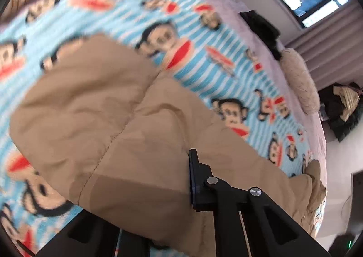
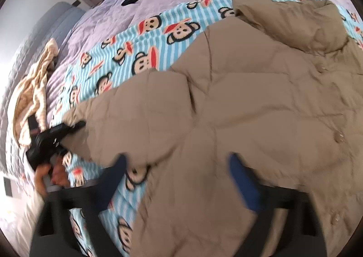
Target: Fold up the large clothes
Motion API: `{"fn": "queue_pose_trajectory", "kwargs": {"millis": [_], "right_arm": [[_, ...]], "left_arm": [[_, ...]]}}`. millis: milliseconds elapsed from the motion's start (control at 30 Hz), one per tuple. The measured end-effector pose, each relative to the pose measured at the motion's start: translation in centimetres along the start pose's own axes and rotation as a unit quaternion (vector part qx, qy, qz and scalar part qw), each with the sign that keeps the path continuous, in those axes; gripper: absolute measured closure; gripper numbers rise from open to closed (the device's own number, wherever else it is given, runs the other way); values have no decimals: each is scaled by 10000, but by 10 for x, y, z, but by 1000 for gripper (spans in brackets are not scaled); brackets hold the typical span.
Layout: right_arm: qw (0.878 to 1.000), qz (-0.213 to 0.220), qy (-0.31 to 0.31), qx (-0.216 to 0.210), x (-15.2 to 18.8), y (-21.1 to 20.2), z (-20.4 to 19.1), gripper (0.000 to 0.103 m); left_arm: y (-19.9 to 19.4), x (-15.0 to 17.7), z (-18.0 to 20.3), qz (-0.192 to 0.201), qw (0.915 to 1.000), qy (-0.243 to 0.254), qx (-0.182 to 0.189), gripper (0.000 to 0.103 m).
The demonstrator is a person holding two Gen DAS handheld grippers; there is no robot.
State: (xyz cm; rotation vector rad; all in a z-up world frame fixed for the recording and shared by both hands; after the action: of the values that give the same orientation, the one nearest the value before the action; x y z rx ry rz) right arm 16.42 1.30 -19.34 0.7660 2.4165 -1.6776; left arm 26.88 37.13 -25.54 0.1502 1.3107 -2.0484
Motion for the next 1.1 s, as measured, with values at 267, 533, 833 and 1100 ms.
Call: {"fn": "queue_pose_trajectory", "kwargs": {"millis": [267, 533, 833, 1100], "right_arm": [[9965, -297, 579, -527, -5, 58, 2, 97], [9889, -871, 573, -1059, 12, 91, 1, 97], [9970, 76, 740, -231, 12, -38, 128, 97], [9894, 514, 1034, 886, 25, -108, 243, 97]], "left_arm": [[-78, 0, 87, 463, 9870, 1277, 864, 90], [-96, 58, 244, 260, 9516, 2348, 1964, 90], [-46, 202, 397, -480, 9098, 3488, 2197, 90], [8, 311, 389, -740, 8821, 4563, 909, 37]]}}
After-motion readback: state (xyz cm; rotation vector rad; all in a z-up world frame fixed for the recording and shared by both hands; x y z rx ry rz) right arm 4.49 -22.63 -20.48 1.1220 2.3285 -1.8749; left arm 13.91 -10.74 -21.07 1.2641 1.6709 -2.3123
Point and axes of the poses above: each gripper's, at about its wrist camera, not at the fingertips, and y roughly the way its jaws point, z to its right, x to its underside, the point moved 5 cm from there along y, roughly the way its jaws point, and after that the axes turned 5 degrees about z, right-handed, at the moved point
